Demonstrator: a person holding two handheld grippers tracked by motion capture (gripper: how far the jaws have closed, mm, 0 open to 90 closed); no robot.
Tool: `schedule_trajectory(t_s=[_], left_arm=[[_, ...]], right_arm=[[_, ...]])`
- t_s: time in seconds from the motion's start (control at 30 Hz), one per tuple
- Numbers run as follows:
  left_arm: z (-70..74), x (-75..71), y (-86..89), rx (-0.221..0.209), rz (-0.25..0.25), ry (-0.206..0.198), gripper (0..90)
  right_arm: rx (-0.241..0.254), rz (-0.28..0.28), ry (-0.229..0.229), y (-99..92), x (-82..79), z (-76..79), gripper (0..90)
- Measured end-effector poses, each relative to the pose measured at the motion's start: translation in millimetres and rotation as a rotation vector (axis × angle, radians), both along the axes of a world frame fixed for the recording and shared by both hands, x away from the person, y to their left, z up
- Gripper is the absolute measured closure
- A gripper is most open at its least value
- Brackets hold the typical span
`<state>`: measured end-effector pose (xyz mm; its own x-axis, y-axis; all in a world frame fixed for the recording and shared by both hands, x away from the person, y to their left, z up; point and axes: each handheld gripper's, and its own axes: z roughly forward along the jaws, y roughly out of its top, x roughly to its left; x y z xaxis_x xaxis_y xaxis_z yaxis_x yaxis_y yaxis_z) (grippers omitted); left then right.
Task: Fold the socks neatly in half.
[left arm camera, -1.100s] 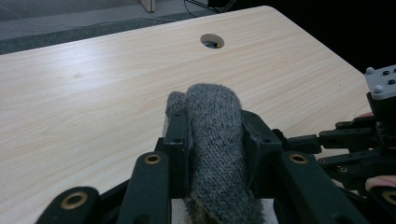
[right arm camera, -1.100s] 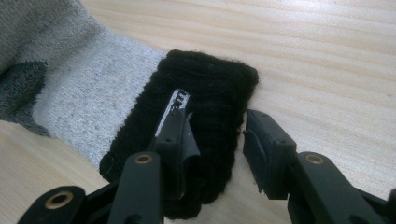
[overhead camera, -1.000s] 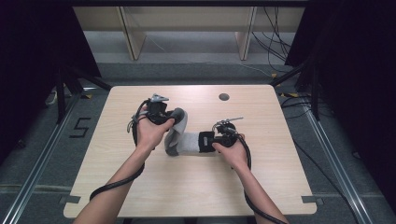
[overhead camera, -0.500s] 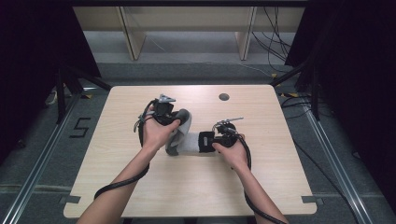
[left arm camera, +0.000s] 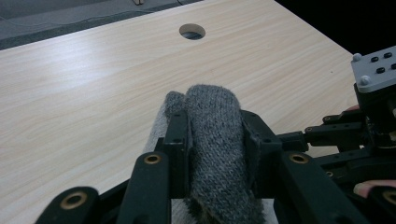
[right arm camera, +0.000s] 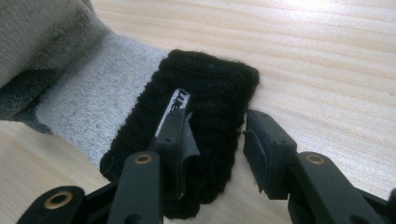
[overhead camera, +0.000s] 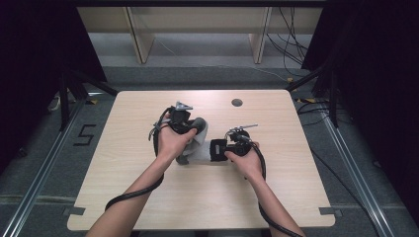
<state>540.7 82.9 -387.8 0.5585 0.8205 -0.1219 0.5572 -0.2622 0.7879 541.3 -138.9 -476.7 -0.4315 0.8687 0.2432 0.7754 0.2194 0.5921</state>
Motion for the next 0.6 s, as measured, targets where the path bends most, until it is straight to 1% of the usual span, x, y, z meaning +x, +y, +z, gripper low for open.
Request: schedule_trajectory(t_s=[0.23, 0.27, 0.3, 0.33, 0.4, 0.43, 0.47, 0.5, 0.53, 0.6], left_arm=[[-5.1, 0.0, -11.5, 0.015, -0.013, 0.006, 66.3], [-5.8, 0.2, -13.1, 0.022, -0.015, 0.007, 66.3], [-6.7, 0.3, -14.8, 0.023, -0.018, 0.009, 66.3], [-7.7, 0.8, -16.2, 0.029, -0.022, 0.009, 66.3], [-9.8, 1.4, -18.9, 0.039, -0.025, 0.014, 66.3], [-11.1, 1.6, -20.6, 0.041, -0.025, 0.016, 66.3], [-12.4, 1.8, -22.2, 0.042, -0.024, 0.019, 66.3], [-13.5, 2.3, -23.2, 0.053, -0.029, 0.020, 66.3], [-14.7, 2.5, -24.7, 0.059, -0.031, 0.021, 66.3], [-17.3, 2.9, -27.5, 0.069, -0.034, 0.021, 66.3]], right_arm=[[0.005, 0.005, 0.006, -0.3, 0.3, -0.2, 60.0], [0.002, -0.006, 0.007, 0.1, -0.7, 0.5, 59.9], [0.001, -0.005, 0.006, -0.1, -0.7, 0.4, 59.7], [-0.004, 0.011, -0.003, -1.3, 0.5, -0.8, 59.5], [0.007, -0.005, 0.009, -0.8, -0.1, -0.2, 58.3], [0.006, 0.004, 0.005, -1.6, 0.4, -0.2, 57.0], [0.010, -0.004, 0.008, -1.6, -0.1, 0.9, 54.6], [-0.006, 0.001, -0.003, -3.8, 1.0, 1.2, 52.4], [0.007, -0.006, 0.006, -4.4, 0.5, 3.0, 50.7], [0.031, -0.033, 0.005, -5.4, -2.0, 8.8, 49.7]])
